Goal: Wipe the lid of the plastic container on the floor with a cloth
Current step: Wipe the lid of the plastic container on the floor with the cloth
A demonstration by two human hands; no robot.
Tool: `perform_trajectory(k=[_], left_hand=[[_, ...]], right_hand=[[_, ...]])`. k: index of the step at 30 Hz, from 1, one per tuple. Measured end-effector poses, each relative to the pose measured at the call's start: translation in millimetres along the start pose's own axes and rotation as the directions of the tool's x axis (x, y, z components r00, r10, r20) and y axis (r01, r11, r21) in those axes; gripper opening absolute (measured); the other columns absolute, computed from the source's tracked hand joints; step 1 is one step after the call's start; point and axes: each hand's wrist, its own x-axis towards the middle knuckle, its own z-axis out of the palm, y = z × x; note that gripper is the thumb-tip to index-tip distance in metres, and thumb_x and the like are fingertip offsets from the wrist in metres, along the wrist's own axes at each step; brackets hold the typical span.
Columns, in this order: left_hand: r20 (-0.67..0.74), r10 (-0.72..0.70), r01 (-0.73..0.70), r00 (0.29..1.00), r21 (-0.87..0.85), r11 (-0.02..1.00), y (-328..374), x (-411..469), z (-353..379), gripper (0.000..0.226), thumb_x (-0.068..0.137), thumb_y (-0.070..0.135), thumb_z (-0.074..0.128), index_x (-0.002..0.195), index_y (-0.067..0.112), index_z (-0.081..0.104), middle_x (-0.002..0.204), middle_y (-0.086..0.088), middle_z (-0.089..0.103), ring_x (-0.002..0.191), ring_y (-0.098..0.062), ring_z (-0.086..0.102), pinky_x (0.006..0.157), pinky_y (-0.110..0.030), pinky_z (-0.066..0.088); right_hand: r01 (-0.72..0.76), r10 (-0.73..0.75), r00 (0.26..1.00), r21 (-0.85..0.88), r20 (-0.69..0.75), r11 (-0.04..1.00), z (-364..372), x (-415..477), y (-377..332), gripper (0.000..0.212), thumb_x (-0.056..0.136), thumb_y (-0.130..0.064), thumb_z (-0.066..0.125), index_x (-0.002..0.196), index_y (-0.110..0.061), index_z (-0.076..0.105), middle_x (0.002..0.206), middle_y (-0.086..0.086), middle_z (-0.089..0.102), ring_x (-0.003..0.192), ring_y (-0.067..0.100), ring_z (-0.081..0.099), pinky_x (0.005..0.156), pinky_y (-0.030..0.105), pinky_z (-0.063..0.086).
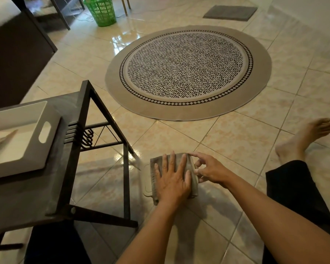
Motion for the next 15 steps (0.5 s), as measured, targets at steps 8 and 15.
perform_trajectory(k=[8,15], left_hand=[[-0.016,-0.043,0.042,0.999,-0.019,0.999,-5.5,-29.0,8.0,0.062,0.095,0.059,0.005,0.149,0.047,-0.023,0.161,0.002,-0.028,0.146,-0.02,-0.032,0.118,-0.051,-0.017],[0.019,-0.007,0.006,1.0,0.027,1.0,-10.3,1.8,-4.1,0.062,0.098,0.056,0.01,0.149,0.044,-0.022,0.163,0.0,-0.024,0.146,-0.023,-0.028,0.119,-0.053,-0.015]], right_hand=[[-0.001,0.001,1.0,0.001,0.007,1.0,0.1,0.5,-0.7,0.065,0.087,0.009,0.061,0.141,-0.026,0.05,0.095,0.011,0.052,0.077,0.022,0.064,0.071,0.042,0.064],[-0.003,0.003,1.0,0.0,0.007,1.0,0.2,-1.3,-3.5,0.066,0.086,0.012,0.059,0.14,-0.025,0.049,0.094,0.012,0.052,0.077,0.024,0.064,0.073,0.048,0.063]])
